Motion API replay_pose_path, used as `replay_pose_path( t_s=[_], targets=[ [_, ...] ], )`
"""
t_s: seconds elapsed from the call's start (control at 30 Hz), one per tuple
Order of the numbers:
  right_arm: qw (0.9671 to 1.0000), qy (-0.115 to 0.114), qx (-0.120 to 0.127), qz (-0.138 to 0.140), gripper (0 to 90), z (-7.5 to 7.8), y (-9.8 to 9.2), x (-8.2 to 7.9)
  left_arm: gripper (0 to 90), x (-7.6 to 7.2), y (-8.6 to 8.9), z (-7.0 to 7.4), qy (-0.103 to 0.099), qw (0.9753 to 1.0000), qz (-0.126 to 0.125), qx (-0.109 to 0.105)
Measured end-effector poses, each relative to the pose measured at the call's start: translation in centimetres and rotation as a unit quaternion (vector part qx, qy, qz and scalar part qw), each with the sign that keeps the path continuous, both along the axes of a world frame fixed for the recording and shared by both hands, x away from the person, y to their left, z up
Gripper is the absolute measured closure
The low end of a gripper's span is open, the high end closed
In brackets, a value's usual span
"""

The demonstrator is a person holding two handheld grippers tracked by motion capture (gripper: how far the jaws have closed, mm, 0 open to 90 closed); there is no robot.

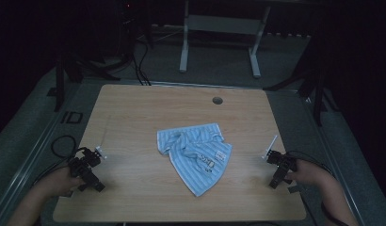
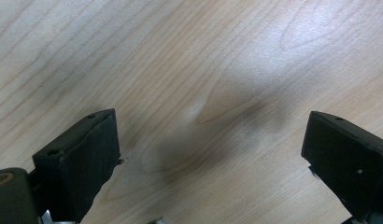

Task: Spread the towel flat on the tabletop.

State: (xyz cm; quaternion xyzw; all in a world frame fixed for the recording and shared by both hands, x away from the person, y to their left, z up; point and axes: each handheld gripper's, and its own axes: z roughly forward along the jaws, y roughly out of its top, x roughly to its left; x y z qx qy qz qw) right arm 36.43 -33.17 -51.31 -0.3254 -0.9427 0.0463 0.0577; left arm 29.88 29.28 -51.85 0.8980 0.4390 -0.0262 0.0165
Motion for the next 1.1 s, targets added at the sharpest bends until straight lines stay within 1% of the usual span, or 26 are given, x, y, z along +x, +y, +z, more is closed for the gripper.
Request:
replay_pose_path(
  t_s=[0.07, 0.1, 0.13, 0.17, 0.2, 0.23, 0.27, 0.3, 0.37, 0.4, 0.47, 0.5, 0.57, 0.6, 0.73, 0.87, 0.93, 0.97, 1.0, 1.03, 1.1],
  targets=[
    [0.9999, -0.011, 0.002, 0.009, 15.6, 0.3, 0.2, 0.1, 6.4, 0.1, -0.7, 0.0, 0.002, 0.9997, -0.014, 0.019],
    [0.9998, -0.016, 0.003, 0.011, 15.7, 0.4, 0.3, 0.2, 6.4, 0.2, -1.0, 0.0, 0.001, 0.9997, -0.017, 0.019],
    [0.9997, -0.021, 0.001, 0.011, 16.5, 0.6, 0.5, 0.2, 6.5, 0.3, -1.4, 0.1, -0.001, 0.9998, -0.013, 0.013],
    [0.9996, -0.023, -0.002, 0.016, 18.8, 0.7, 0.6, 0.3, 6.5, 0.5, -1.7, 0.3, -0.002, 0.9999, -0.014, 0.005],
    [0.9994, -0.025, -0.006, 0.021, 19.6, 0.7, 0.7, 0.4, 6.6, 0.5, -2.1, 0.4, -0.008, 0.9999, -0.014, 0.003],
    [0.9993, -0.025, -0.008, 0.025, 20.0, 0.8, 0.9, 0.5, 8.3, 0.6, -2.5, 0.5, -0.012, 0.9997, -0.02, 0.003],
    [0.9993, -0.024, -0.009, 0.029, 22.1, 0.8, 1.0, 0.7, 11.8, 0.7, -3.0, 0.6, -0.014, 0.9996, -0.025, 0.002],
    [0.9993, -0.022, -0.008, 0.029, 24.0, 0.9, 1.2, 0.8, 13.2, 0.8, -3.4, 0.7, -0.014, 0.9994, -0.031, 0.003],
    [0.9989, -0.024, -0.01, 0.039, 24.3, 0.8, 1.6, 1.0, 13.2, 0.8, -4.4, 0.8, -0.009, 0.999, -0.044, -0.004],
    [0.9988, -0.025, -0.01, 0.041, 24.4, 0.8, 1.8, 1.1, 13.2, 0.9, -4.9, 0.8, -0.009, 0.9987, -0.05, -0.004],
    [0.9981, -0.033, -0.012, 0.051, 29.1, 0.8, 2.3, 1.3, 13.3, 1.0, -5.9, 0.9, -0.007, 0.9981, -0.061, -0.005],
    [0.9977, -0.036, -0.013, 0.056, 28.9, 0.8, 2.5, 1.5, 13.3, 1.1, -6.4, 0.9, -0.008, 0.9978, -0.066, -0.005],
    [0.9973, -0.037, -0.006, 0.062, 29.0, 0.9, 3.0, 1.7, 13.3, 1.3, -7.3, 1.0, -0.009, 0.9972, -0.073, -0.009],
    [0.9971, -0.036, -0.004, 0.067, 29.0, 0.9, 3.2, 1.7, 13.3, 1.4, -7.7, 1.1, -0.014, 0.9969, -0.076, -0.009],
    [0.9954, -0.039, 0.003, 0.088, 29.3, 1.1, 4.3, 2.2, 13.3, 2.0, -9.5, 1.2, -0.018, 0.9965, -0.08, -0.014],
    [0.9939, -0.04, 0.01, 0.102, 31.2, 1.1, 5.4, 2.7, 13.3, 2.5, -11.1, 1.2, -0.016, 0.9961, -0.085, -0.02],
    [0.9929, -0.034, 0.015, 0.113, 31.1, 1.0, 6.0, 2.8, 13.4, 2.7, -12.1, 1.3, -0.018, 0.9951, -0.093, -0.026],
    [0.9923, -0.031, 0.016, 0.119, 31.1, 1.0, 6.4, 2.9, 14.8, 2.7, -12.5, 1.4, -0.018, 0.9947, -0.097, -0.028],
    [0.9923, -0.031, 0.016, 0.119, 31.1, 1.0, 6.4, 2.9, 14.8, 2.7, -12.5, 1.4, -0.018, 0.9947, -0.097, -0.028],
    [0.9905, -0.032, 0.015, 0.133, 31.1, 0.8, 7.0, 2.9, 14.8, 2.8, -13.3, 1.5, -0.021, 0.9937, -0.105, -0.034],
    [0.9898, -0.03, 0.02, 0.138, 31.8, 0.8, 7.7, 3.1, 14.8, 3.0, -14.2, 1.5, -0.023, 0.9929, -0.112, -0.033]
  ],
)
